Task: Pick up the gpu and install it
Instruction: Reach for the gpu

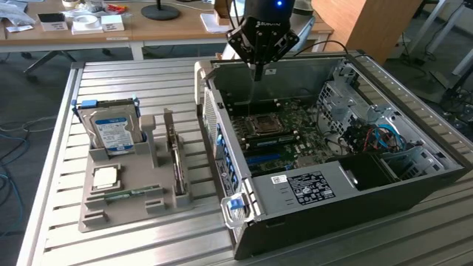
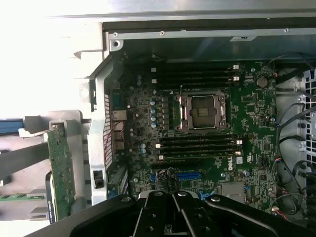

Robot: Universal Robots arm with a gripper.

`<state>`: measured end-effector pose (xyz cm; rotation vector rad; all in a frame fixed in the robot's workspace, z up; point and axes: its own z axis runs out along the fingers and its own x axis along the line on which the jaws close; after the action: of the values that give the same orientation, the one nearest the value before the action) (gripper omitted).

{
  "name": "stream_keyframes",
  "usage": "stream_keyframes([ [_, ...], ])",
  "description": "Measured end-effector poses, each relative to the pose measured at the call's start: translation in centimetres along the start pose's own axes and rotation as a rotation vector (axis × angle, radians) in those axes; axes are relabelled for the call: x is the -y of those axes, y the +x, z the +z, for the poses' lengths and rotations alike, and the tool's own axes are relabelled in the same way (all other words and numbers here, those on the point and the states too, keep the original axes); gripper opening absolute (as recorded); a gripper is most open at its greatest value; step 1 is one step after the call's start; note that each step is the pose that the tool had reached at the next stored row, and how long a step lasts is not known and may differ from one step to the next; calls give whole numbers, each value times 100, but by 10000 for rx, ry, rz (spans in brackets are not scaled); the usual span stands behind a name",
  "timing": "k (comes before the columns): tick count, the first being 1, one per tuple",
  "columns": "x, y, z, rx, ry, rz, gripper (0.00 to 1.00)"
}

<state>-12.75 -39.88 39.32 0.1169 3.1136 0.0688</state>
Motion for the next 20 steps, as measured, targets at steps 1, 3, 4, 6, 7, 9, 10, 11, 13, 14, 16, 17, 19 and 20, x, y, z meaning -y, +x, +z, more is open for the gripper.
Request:
stream_keyframes([
  [1, 1, 15, 0, 0, 0, 0, 11],
  [3, 3, 48, -1, 0, 0, 1, 11],
  [4, 5, 66, -2, 0, 0, 0, 11],
  [6, 8, 107, -3, 0, 0, 0, 11],
  [7, 9, 127, -3, 1, 0, 0, 11],
  [9, 13, 187, -5, 2, -1, 1, 11],
  [10, 15, 207, -5, 2, 0, 0, 11],
  [11, 17, 227, -6, 3, 0, 0, 11],
  [13, 19, 263, -7, 3, 0, -1, 11],
  [14, 21, 283, -8, 4, 0, -1, 11],
  [16, 24, 325, -8, 7, -1, 0, 11],
  [17, 25, 346, -9, 10, -1, 0, 11],
  [19, 29, 392, -10, 14, -1, 0, 11],
  [20, 30, 413, -11, 15, 0, -1, 11],
])
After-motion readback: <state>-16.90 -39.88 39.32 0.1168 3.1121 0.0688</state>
